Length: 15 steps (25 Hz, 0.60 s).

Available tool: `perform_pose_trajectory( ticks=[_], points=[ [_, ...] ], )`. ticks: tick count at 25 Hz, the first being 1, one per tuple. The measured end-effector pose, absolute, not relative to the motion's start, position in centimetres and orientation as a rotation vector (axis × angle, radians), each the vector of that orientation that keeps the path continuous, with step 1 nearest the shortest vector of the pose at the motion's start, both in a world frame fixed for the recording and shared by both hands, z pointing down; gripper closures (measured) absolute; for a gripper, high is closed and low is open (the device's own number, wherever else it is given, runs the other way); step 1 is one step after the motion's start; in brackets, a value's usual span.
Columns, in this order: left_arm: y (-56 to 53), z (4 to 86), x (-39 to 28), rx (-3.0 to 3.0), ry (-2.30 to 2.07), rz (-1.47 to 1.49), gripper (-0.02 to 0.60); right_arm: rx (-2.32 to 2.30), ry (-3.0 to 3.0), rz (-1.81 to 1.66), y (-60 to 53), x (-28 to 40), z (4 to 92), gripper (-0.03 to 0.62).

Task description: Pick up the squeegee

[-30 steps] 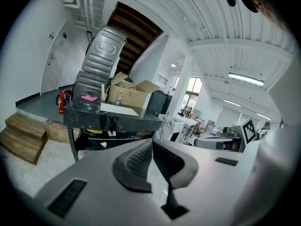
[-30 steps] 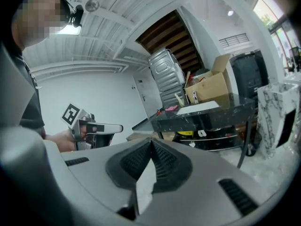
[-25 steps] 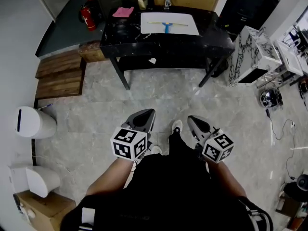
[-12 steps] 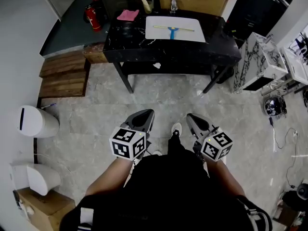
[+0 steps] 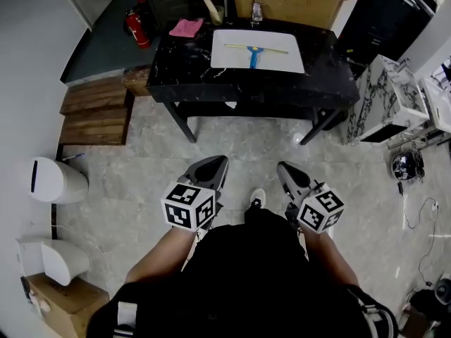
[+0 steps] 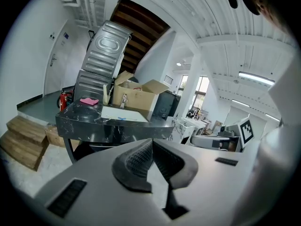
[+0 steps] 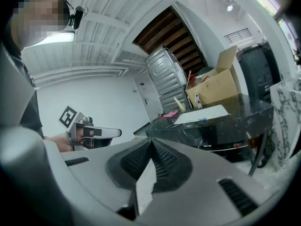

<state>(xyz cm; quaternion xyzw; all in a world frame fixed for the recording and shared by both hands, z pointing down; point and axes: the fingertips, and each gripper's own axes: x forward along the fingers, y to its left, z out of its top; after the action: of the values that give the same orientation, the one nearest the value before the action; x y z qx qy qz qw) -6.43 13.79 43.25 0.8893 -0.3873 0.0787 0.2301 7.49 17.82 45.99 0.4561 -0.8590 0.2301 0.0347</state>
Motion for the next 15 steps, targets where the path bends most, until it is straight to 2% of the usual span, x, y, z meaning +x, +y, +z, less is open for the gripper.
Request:
perform_pose_trajectory(
  ticks=[15],
  points=[
    [4.0,42.4,-0.2,2.430,-1.146,0.255,0.565,1.300,-2.712,0.719,6.3,13.7,45.7,0.585]
  ],
)
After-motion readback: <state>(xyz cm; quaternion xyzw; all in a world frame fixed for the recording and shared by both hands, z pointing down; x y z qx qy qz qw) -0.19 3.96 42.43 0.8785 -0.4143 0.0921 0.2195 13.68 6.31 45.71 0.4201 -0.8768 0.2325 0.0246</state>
